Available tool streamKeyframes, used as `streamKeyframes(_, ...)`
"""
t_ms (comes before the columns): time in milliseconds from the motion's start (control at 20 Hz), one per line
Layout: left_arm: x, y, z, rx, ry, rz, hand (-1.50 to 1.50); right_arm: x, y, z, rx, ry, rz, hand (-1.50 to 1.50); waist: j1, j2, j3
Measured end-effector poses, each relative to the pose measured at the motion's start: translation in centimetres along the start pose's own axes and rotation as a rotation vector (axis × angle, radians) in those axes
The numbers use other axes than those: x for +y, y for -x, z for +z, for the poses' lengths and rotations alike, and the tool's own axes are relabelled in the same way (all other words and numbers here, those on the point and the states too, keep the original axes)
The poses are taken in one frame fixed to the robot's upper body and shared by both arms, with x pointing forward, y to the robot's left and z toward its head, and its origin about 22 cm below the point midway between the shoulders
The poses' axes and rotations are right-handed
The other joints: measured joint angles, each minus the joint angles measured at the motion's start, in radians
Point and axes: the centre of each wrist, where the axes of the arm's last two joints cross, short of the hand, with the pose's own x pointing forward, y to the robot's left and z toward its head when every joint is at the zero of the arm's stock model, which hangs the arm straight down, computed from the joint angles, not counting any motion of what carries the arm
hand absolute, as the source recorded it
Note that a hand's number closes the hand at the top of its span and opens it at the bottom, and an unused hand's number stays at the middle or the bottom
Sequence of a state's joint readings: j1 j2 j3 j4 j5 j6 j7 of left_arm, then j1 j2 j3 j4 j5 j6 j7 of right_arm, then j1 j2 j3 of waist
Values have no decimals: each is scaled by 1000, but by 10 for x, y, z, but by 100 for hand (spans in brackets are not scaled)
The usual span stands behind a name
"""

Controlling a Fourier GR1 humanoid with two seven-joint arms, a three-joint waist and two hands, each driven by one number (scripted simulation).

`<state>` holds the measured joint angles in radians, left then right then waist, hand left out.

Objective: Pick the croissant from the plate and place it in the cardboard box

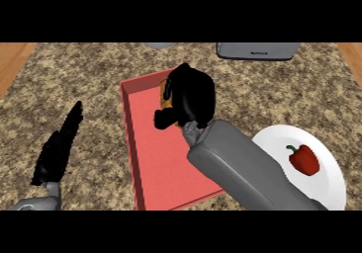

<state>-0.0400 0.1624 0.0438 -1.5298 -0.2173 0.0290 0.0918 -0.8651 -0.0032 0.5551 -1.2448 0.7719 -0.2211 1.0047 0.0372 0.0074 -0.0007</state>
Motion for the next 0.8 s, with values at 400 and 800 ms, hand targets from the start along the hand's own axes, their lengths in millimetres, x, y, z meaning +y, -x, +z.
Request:
streamKeyframes(400, -3, 1, 5, -4, 7, 2, 0, 35, 14, -24, 63, -5, -86, -150, 8, 1, 0)
streamKeyframes(800, 7, 3, 7, 5, -12, 3, 0, 24, 19, -34, 41, 211, -376, -150, -8, -3, 1)
